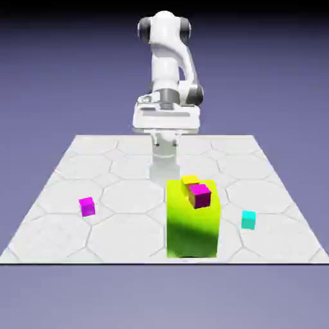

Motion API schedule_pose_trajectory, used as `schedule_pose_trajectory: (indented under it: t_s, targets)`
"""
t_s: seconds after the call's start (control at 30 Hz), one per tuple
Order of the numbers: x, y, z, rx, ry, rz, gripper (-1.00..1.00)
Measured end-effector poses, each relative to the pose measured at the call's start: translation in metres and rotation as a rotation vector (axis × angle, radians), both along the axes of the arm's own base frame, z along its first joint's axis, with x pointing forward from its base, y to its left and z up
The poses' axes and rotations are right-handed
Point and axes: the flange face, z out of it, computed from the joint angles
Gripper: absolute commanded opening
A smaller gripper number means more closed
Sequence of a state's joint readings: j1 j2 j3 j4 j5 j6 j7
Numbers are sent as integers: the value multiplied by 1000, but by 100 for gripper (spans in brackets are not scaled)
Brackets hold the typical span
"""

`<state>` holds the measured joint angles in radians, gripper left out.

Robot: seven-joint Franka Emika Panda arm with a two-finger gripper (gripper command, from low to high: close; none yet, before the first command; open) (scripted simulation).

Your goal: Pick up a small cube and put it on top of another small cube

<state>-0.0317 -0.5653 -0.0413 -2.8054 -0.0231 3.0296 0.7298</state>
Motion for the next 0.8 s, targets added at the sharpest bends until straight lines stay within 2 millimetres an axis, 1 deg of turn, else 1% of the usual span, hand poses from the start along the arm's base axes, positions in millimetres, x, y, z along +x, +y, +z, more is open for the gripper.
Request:
schedule_pose_trajectory:
  t_s: [0.1,0.17,0.23,0.33,0.4,0.47,0.57,0.63,0.73,0.8]
  targets:
    - [-10,-79,-3,-8,22,-141,0]
    - [-25,-130,-6,-13,39,-235,0]
    - [-47,-179,-11,-15,57,-329,0]
    - [-92,-247,-18,-17,89,-470,0]
    - [-130,-286,-24,-15,111,-564,0]
    - [-173,-321,-31,-11,136,-658,0]
    - [-245,-361,-43,0,176,-799,0]
    - [-298,-380,-51,10,204,-892,0]
    - [-381,-394,-65,33,248,-1031,0]
    - [-437,-394,-75,52,278,-1122,0]
